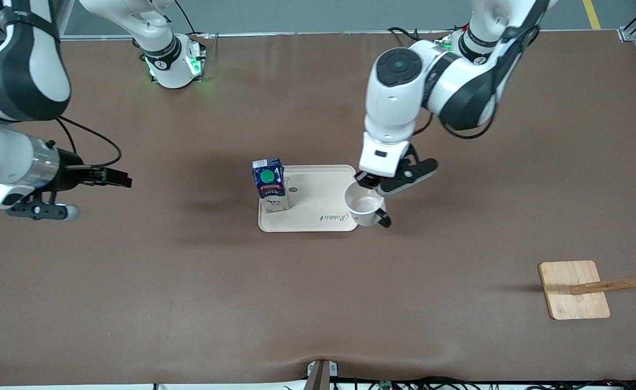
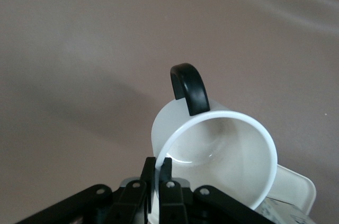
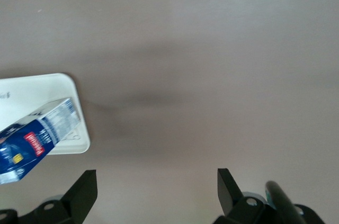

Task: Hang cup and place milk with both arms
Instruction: 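Lift the mug with the left gripper while the right gripper reaches out, then carry the mug toward the wooden stand while the right gripper grasps the milk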

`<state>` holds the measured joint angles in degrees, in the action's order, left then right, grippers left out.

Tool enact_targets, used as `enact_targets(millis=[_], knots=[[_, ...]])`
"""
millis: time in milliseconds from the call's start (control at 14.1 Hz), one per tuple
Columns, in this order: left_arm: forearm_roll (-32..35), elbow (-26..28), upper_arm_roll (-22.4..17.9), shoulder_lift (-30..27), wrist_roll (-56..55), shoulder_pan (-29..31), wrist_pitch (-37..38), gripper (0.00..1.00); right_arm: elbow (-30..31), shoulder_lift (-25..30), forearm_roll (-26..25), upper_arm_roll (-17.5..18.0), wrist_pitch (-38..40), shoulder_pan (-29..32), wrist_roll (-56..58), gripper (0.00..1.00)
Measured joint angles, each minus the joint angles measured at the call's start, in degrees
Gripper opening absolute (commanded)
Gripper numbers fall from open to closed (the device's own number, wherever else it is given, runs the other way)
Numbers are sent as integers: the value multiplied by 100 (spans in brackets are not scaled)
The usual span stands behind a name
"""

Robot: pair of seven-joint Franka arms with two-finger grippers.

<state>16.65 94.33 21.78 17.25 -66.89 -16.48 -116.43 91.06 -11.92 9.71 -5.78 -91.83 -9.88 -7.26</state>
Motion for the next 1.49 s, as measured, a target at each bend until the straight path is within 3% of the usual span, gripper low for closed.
enact_targets(millis=[355,711,1066,1492], knots=[[-582,1,-19,-653,2455,1091,706,0,9,-201,39,32,-249,-1104,-128,100],[-904,19,-35,-1108,4659,2340,1310,0,6,-600,39,40,-1037,-2106,-157,100],[-908,24,-44,-1231,5959,3402,1207,0,3,-1040,34,34,-1356,-2645,-158,100],[-1400,70,-57,-1136,7726,4363,324,0,-3,-1278,35,33,-1540,-2895,-494,100]])
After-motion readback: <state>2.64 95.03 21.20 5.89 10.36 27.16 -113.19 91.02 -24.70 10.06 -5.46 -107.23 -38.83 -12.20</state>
